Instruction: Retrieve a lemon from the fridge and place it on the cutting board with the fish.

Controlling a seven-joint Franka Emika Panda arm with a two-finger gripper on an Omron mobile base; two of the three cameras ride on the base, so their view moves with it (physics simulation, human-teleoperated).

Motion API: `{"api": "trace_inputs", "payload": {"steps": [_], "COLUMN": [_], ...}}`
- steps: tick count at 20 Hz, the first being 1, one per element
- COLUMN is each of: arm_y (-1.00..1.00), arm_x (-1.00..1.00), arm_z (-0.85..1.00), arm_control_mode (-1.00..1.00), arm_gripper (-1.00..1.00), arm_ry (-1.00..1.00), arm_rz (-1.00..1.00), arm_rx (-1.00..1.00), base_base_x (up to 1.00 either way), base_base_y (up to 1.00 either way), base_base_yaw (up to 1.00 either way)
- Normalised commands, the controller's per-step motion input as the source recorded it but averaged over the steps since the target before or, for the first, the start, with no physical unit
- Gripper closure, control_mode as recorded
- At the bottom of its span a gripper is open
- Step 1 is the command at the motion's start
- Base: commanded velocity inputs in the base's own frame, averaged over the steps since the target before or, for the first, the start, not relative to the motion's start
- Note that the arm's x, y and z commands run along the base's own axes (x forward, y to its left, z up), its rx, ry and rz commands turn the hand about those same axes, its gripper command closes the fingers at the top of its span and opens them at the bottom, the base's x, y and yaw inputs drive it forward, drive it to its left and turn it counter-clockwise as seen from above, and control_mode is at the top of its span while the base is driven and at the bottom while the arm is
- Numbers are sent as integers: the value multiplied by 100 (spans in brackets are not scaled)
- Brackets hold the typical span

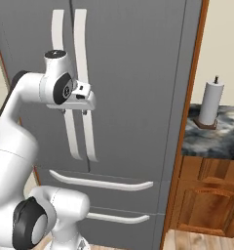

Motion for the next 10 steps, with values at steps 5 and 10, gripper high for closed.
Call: {"api": "trace_inputs", "payload": {"steps": [5, 10], "arm_y": [0, 0], "arm_x": [0, 0], "arm_z": [0, 0], "arm_control_mode": [100, 100], "arm_gripper": [-100, -100], "arm_ry": [0, 0], "arm_rz": [0, 0], "arm_rx": [0, 0], "base_base_x": [-24, -36], "base_base_y": [0, 0], "base_base_yaw": [0, -1]}}
